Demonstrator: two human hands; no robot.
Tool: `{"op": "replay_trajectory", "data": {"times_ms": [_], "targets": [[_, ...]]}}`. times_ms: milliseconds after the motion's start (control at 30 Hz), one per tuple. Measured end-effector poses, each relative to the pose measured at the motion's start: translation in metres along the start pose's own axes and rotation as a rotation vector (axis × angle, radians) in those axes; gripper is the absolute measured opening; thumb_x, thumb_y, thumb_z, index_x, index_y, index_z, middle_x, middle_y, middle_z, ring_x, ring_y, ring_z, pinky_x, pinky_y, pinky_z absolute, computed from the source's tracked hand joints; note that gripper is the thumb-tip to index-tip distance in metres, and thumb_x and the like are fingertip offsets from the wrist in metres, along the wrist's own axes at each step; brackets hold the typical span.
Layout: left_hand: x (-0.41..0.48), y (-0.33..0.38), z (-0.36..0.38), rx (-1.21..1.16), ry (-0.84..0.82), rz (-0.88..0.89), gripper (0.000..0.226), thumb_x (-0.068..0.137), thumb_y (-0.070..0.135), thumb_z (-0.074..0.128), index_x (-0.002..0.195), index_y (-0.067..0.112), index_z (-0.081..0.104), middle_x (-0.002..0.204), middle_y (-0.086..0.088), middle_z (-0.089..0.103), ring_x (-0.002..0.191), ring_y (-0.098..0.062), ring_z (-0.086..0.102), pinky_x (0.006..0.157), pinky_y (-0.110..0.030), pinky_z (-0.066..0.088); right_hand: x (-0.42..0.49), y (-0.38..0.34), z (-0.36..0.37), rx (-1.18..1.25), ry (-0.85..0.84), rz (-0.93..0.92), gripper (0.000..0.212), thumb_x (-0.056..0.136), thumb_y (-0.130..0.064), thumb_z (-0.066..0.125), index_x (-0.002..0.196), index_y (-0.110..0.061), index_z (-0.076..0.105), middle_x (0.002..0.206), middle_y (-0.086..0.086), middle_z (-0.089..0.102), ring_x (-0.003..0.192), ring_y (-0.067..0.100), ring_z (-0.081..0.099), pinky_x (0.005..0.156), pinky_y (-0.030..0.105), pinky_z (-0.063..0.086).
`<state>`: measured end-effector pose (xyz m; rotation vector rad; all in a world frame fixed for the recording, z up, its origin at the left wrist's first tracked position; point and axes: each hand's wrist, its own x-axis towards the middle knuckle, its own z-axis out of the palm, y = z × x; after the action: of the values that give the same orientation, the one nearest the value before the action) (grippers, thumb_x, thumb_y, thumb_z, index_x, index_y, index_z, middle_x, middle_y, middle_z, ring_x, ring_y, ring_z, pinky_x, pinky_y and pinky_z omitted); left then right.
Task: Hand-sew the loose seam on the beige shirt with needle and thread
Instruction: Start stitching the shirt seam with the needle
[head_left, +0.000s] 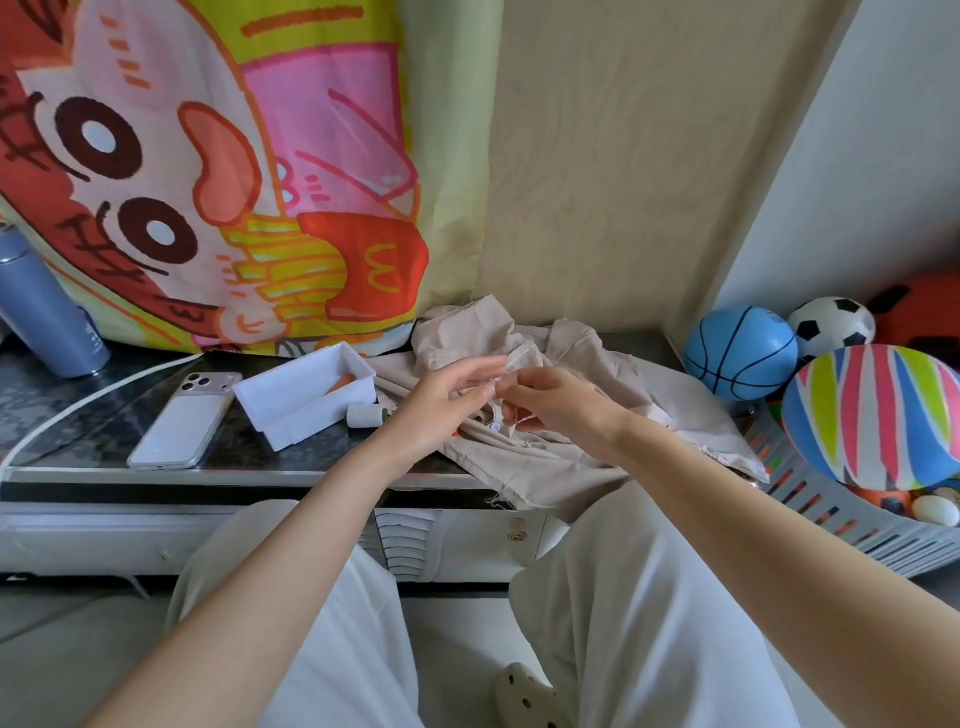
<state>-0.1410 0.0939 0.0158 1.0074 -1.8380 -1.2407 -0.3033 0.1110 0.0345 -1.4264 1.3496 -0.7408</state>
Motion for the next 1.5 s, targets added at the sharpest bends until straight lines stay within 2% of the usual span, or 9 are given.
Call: {"op": "replay_trajectory", "data": {"times_ms": [100,300,467,567,667,967,1167,1333,1500], "targets": [[-0.001,0.004,0.001,-0.029,0.0,0.016,0.027,0.095,0.008,0.052,0.11,0.029,0.061,0.109,0.01,0.065,0.1,0.007,0.059,0.085,-0.01,0.045,-0.002,0.001,-0.001,-0.056,0.012,-0.006,0.023,0.098,-0.02,0.05,0.091,-0.004,0.066,0.072,0.0,0.056,0.077,0.014,0.053,0.086,0.032,0.049],[-0.001,0.0,-0.003,0.034,0.05,-0.098,0.013,0.089,0.01,0.062,0.086,0.02,0.069,0.069,0.001,0.067,0.069,-0.006,0.063,0.079,-0.031,0.052,-0.01,0.002,-0.005,-0.021,-0.037,-0.006,0.019,0.098,-0.015,0.05,0.083,-0.007,0.06,0.067,-0.002,0.054,0.069,0.011,0.051,0.079,0.026,0.046],[0.0,0.002,-0.008,0.095,0.106,-0.073,0.009,0.092,0.008,0.059,0.091,0.006,0.068,0.069,-0.001,0.063,0.06,0.003,0.059,0.065,-0.012,0.048,-0.014,0.006,-0.011,0.049,-0.078,-0.018,0.017,0.099,-0.014,0.046,0.094,-0.008,0.062,0.074,-0.003,0.058,0.073,0.009,0.054,0.085,0.024,0.048],[0.001,0.007,-0.01,0.073,0.148,-0.072,0.013,0.095,0.01,0.054,0.088,0.009,0.064,0.072,-0.002,0.062,0.066,-0.003,0.06,0.072,-0.017,0.05,-0.013,0.012,-0.013,0.043,-0.106,-0.012,0.02,0.097,-0.012,0.05,0.109,-0.001,0.062,0.083,0.001,0.062,0.076,0.008,0.057,0.088,0.025,0.048],[0.0,0.015,-0.008,0.026,0.163,-0.083,0.018,0.097,0.013,0.05,0.083,0.013,0.06,0.073,-0.003,0.063,0.074,-0.009,0.059,0.08,-0.021,0.049,-0.012,0.015,-0.013,-0.013,-0.14,-0.009,0.009,0.094,-0.006,0.055,0.097,-0.008,0.064,0.09,0.007,0.065,0.077,0.01,0.06,0.092,0.029,0.05],[0.0,0.027,-0.003,0.085,0.132,-0.091,0.014,0.096,0.016,0.052,0.086,0.014,0.062,0.059,0.011,0.051,0.045,0.003,0.043,0.052,-0.011,0.038,-0.014,0.003,-0.004,0.08,-0.154,-0.102,0.012,0.095,-0.012,0.054,0.101,-0.004,0.062,0.085,-0.001,0.068,0.081,0.005,0.066,0.08,0.014,0.051],[0.004,0.021,-0.011,0.133,0.243,-0.099,0.016,0.095,0.022,0.053,0.093,0.011,0.065,0.063,0.005,0.048,0.048,0.0,0.037,0.057,-0.023,0.031,-0.016,0.003,-0.003,0.09,-0.09,-0.122,0.02,0.099,-0.012,0.047,0.086,-0.009,0.062,0.083,0.005,0.067,0.071,0.001,0.066,0.073,0.014,0.053],[0.006,0.023,-0.012,-0.029,0.365,-0.083,0.016,0.098,0.015,0.048,0.085,0.013,0.058,0.041,0.019,0.042,0.041,0.0,0.037,0.049,-0.016,0.028,-0.017,0.021,-0.002,0.094,-0.153,-0.038,0.021,0.099,-0.014,0.046,0.088,-0.01,0.064,0.079,0.003,0.067,0.077,0.008,0.066,0.085,0.023,0.055],[0.012,0.017,-0.006,-0.122,0.516,-0.107,0.016,0.097,0.012,0.047,0.085,0.01,0.057,0.057,0.004,0.044,0.048,-0.004,0.042,0.056,-0.02,0.039,-0.02,0.031,0.004,-0.05,-0.225,0.068,0.022,0.099,-0.019,0.048,0.089,-0.011,0.066,0.084,0.002,0.071,0.088,0.016,0.067,0.093,0.029,0.052]]}}
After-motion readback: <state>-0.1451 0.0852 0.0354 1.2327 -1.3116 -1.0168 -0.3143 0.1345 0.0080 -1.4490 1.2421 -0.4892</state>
